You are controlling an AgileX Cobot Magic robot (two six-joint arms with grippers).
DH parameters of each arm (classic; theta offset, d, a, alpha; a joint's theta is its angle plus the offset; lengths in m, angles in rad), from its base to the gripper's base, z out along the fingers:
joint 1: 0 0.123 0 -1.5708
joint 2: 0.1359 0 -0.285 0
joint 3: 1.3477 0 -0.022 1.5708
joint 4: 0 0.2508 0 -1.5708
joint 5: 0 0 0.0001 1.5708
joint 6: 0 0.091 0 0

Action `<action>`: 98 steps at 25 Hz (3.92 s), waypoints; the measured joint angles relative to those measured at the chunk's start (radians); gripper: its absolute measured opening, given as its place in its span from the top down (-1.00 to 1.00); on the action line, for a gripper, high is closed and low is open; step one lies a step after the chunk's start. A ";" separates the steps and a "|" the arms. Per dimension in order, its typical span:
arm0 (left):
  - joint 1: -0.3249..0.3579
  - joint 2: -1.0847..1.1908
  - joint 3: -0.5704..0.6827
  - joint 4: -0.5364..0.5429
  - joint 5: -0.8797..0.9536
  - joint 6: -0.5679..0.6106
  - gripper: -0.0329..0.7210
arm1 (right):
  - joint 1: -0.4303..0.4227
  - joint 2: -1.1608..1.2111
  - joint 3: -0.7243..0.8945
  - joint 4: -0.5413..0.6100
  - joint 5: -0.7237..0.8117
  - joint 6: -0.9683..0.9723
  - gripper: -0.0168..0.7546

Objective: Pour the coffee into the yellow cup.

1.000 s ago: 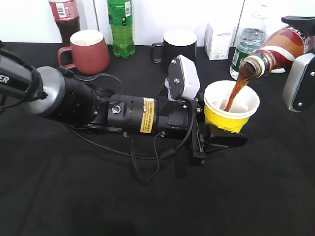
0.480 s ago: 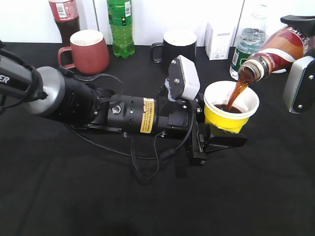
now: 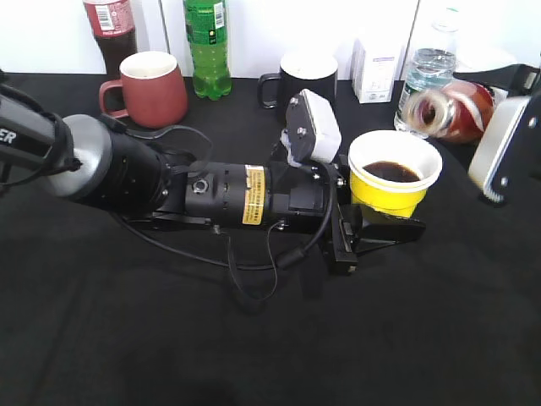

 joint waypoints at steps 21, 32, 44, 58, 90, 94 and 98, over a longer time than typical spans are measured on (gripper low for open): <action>0.501 0.005 0.145 -0.245 -0.066 0.242 -0.23 | 0.000 0.006 0.000 0.186 -0.075 0.999 -0.43; 0.501 0.136 0.145 -0.462 -0.116 0.367 -0.23 | 0.000 0.019 0.000 0.186 -0.075 0.999 -0.43; 0.501 0.131 0.144 -0.455 -0.073 0.372 -0.67 | 0.000 0.019 0.000 0.186 -0.075 1.000 -0.43; 0.508 -0.200 0.505 -0.501 0.068 0.371 -0.71 | 0.000 0.209 0.000 0.538 -0.108 0.900 -0.43; 0.098 -0.813 0.085 -0.776 1.706 0.172 -0.26 | 0.002 -0.427 -0.270 1.022 1.434 0.607 -0.52; 0.086 -1.176 0.230 -0.786 1.735 0.191 -0.25 | 0.002 -0.700 -0.216 1.076 1.576 0.520 -0.52; 0.085 -1.610 0.432 -0.828 1.877 0.268 -0.24 | 0.002 -1.029 -0.135 1.059 1.774 0.518 -0.52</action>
